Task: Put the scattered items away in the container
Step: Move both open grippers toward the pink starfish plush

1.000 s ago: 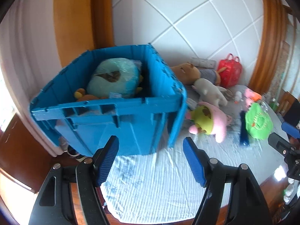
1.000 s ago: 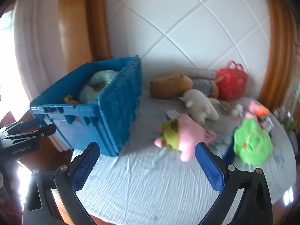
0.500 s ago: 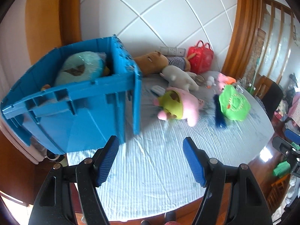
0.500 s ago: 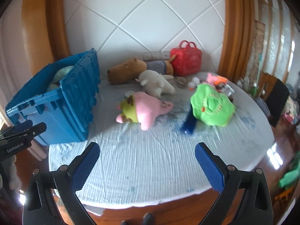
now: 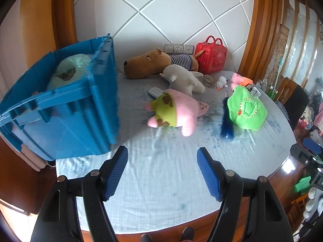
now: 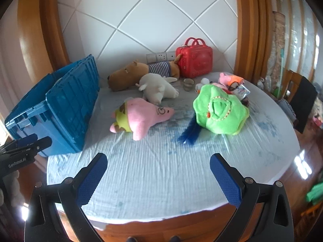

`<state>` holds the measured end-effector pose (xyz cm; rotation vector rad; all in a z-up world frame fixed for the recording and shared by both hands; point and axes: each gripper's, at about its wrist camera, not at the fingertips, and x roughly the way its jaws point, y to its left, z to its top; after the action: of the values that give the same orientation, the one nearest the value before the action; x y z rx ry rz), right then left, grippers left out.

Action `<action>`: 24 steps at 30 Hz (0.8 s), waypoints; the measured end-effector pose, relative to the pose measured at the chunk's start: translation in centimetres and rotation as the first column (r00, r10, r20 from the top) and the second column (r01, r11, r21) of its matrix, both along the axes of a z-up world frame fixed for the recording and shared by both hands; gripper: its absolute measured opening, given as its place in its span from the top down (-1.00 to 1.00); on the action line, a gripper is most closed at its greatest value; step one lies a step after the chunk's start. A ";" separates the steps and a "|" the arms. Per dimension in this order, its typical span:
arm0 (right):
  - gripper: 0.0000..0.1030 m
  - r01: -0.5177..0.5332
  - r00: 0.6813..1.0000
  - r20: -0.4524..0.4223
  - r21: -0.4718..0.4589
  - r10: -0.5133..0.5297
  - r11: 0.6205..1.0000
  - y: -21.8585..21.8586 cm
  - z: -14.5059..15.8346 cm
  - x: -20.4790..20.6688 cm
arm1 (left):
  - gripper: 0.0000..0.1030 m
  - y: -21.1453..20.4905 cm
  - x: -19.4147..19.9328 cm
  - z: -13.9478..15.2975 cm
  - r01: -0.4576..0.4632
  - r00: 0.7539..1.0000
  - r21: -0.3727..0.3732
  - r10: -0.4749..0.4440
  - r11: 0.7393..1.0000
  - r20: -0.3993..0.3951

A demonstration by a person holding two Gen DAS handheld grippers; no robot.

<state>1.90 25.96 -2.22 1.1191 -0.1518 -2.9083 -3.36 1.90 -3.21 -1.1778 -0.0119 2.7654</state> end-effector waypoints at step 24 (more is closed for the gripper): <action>-1.00 -0.135 0.986 0.089 -0.059 0.140 0.989 10.0 -4.5 -10.9 | -0.37 8.3 -8.5 -4.3 -0.117 0.984 -0.051 0.122 0.992 0.126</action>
<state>-8.96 35.97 -6.69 1.2051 -0.1456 -2.7178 -11.90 10.16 -7.51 -1.4100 -0.0372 2.7989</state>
